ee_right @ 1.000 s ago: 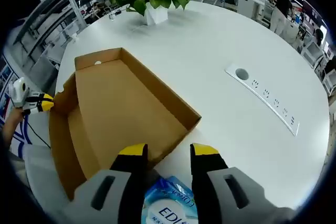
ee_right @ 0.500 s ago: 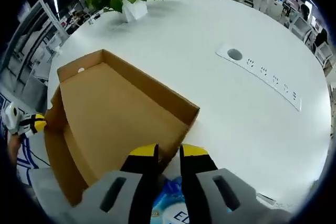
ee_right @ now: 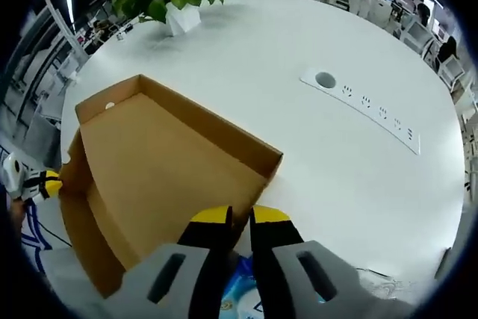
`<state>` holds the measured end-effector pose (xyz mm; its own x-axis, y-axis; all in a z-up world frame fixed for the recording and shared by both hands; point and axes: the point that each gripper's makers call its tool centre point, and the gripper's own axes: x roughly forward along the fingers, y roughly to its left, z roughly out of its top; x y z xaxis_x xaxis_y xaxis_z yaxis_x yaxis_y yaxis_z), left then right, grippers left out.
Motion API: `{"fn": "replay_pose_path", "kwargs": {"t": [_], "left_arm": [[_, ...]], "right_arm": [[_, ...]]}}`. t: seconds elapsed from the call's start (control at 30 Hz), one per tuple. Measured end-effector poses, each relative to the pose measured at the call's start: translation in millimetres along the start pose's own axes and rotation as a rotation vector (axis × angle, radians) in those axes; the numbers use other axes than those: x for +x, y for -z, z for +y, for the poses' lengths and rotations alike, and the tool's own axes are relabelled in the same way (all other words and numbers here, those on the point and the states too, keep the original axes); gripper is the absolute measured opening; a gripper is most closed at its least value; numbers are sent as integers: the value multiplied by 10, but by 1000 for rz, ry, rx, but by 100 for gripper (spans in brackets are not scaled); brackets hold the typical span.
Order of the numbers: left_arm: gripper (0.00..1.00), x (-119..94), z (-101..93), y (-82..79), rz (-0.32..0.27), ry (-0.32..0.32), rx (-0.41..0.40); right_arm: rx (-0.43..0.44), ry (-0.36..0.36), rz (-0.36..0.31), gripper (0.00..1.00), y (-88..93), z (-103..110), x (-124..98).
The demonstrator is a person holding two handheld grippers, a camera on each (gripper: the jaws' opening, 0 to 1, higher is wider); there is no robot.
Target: Operate the shoe box by opening the lid, removing the specified soft item, and placing it in the target area until the item is outside and the box remains undamaged.
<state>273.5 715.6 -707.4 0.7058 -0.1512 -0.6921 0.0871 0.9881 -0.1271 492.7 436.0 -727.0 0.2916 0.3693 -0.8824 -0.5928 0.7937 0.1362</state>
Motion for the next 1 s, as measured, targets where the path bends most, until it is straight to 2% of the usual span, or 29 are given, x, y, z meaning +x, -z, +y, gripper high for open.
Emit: {"fn": "replay_pose_path", "kwargs": {"t": [0.57,1.0], "left_arm": [[4,-11,1,22,7,-1,-2],[4,-12,2,33,9,-5,8]], "right_arm": [[-1,18,-82,6,-154,8,-208],[-8,29,-144,5,-144,60,-391]]}}
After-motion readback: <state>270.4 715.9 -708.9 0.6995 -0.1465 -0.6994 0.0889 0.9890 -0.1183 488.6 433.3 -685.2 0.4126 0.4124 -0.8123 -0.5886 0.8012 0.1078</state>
